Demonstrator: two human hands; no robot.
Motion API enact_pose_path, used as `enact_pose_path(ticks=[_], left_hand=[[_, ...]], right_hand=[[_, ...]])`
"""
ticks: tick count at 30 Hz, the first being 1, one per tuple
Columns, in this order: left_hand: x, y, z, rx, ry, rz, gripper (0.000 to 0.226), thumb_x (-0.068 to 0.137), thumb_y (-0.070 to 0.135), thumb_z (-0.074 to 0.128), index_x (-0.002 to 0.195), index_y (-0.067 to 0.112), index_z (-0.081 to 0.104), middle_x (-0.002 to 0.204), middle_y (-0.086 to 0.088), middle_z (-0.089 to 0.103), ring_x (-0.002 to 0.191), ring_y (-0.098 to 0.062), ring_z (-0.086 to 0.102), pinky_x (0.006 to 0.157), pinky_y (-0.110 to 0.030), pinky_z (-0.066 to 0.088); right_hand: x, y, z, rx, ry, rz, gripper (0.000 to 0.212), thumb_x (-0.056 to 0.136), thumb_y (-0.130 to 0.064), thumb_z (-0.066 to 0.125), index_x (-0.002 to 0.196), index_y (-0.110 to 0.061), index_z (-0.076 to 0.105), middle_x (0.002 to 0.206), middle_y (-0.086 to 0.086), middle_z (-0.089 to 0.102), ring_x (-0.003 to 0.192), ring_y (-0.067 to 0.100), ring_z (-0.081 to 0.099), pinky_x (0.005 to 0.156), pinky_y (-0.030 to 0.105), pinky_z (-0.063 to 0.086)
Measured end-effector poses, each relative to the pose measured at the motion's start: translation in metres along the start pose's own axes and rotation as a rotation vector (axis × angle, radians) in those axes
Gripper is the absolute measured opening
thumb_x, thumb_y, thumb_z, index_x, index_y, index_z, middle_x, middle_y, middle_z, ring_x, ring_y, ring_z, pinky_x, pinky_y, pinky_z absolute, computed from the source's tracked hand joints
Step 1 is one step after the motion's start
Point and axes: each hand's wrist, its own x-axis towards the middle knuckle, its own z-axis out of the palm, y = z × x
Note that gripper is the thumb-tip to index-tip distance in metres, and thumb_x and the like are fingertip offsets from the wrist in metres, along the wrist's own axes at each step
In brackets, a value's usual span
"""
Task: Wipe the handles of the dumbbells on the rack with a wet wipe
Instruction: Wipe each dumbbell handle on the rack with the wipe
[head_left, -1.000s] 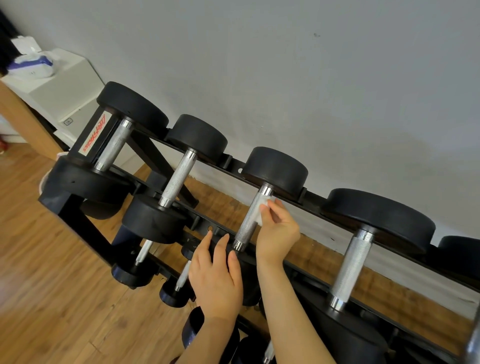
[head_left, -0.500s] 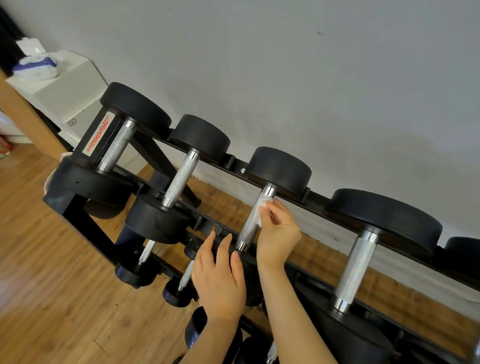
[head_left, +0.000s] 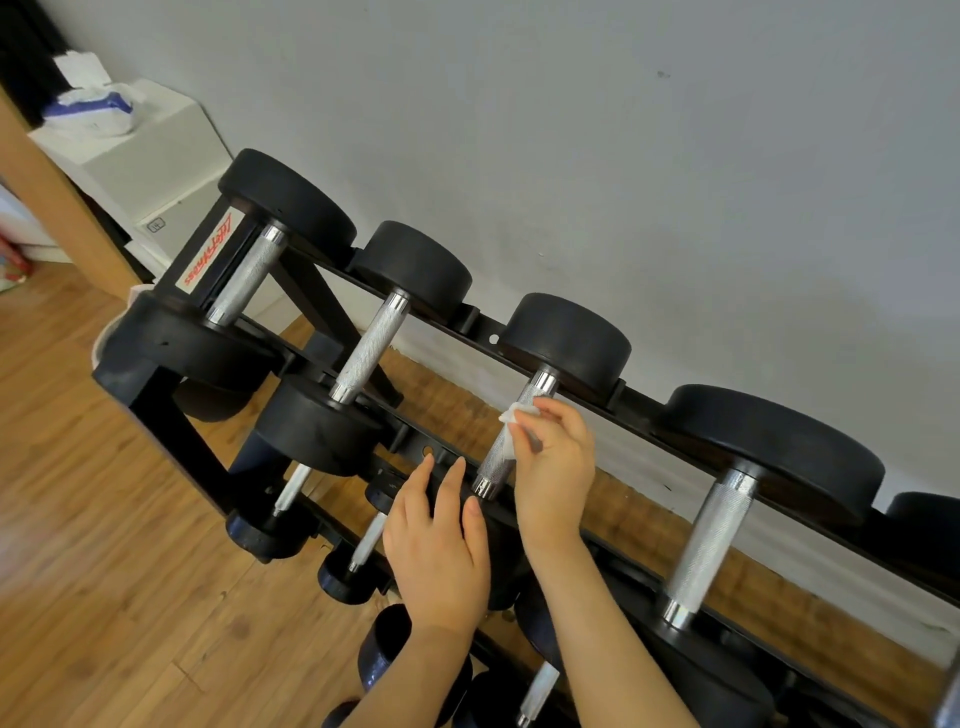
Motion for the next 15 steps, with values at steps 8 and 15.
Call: enact_pose_path(ticks=[8, 15], left_hand=[[0.000, 0.001, -0.001, -0.016, 0.016, 0.006, 0.048, 0.100, 0.040, 0.032, 0.133, 0.021, 0.061, 0.142, -0.005, 0.054, 0.129, -0.030, 0.050, 0.105, -0.049, 0.040], [-0.001, 0.000, 0.001, -0.003, 0.038, 0.009, 0.046, 0.100, 0.039, 0.034, 0.132, 0.020, 0.061, 0.139, -0.007, 0.056, 0.127, -0.031, 0.052, 0.103, -0.053, 0.044]], right_hand=[[0.042, 0.016, -0.023, -0.329, -0.335, -0.509, 0.036, 0.067, -0.009, 0.086, 0.101, -0.005, 0.075, 0.102, 0.009, 0.070, 0.093, 0.024, 0.062, 0.069, 0.035, 0.060], [0.039, 0.045, -0.036, -0.314, -0.404, -0.913, 0.057, 0.057, -0.006, 0.090, 0.110, -0.003, 0.069, 0.109, 0.010, 0.069, 0.090, 0.026, 0.065, 0.070, 0.035, 0.057]])
